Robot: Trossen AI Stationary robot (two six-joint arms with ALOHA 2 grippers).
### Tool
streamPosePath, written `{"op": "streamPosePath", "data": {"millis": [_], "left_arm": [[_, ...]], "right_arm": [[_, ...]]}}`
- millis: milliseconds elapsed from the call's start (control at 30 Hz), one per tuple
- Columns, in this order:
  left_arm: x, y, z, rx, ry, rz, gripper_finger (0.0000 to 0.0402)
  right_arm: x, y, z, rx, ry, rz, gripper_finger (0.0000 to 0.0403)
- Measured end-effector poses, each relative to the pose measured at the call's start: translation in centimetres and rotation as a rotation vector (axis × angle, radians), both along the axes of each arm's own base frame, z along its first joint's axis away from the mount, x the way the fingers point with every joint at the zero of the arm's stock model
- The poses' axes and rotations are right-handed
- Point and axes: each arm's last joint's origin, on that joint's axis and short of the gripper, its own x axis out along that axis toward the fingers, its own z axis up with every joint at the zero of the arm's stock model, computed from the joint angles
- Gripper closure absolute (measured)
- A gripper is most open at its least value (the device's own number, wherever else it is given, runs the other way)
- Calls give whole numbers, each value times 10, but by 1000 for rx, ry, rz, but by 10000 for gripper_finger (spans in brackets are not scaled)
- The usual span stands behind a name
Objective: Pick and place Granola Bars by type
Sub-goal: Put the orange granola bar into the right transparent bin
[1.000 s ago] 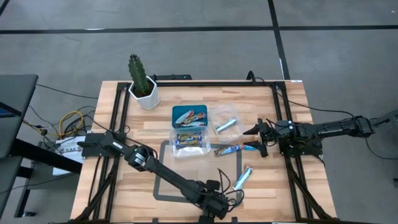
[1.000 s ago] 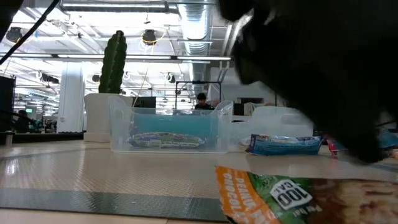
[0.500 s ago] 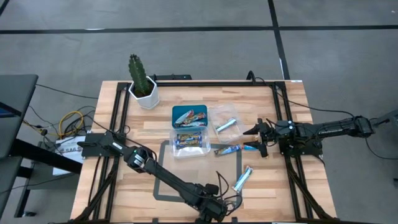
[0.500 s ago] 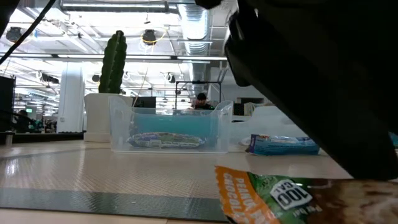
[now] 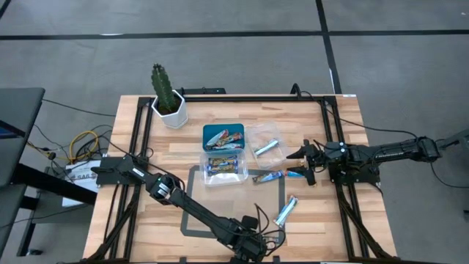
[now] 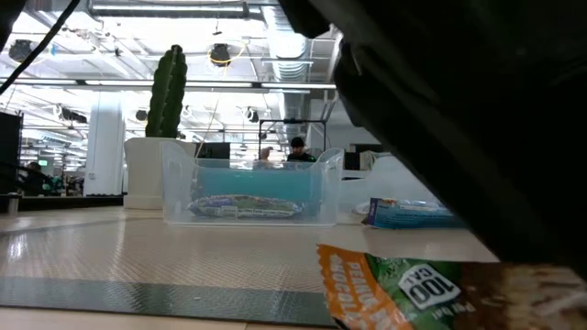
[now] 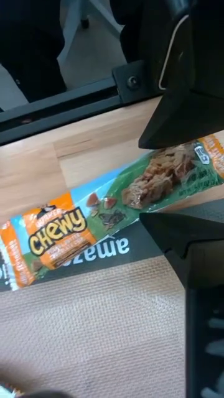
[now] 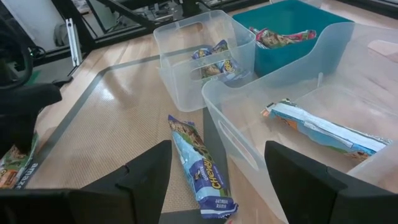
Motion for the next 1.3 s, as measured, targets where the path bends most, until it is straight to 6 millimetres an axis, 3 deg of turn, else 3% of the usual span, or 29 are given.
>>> {"op": "streamPosePath", "data": {"millis": [467, 867, 1300], "left_arm": [[0, 0, -16, -1, -11, -4, 236], [1, 0, -16, 9, -24, -14, 353], [4, 12, 22, 25, -54, -12, 347]], "right_arm": [[0, 0, 0, 0, -3, 0, 154], [0, 0, 0, 0, -3, 0, 154], [0, 0, 0, 0, -6, 0, 154]]}}
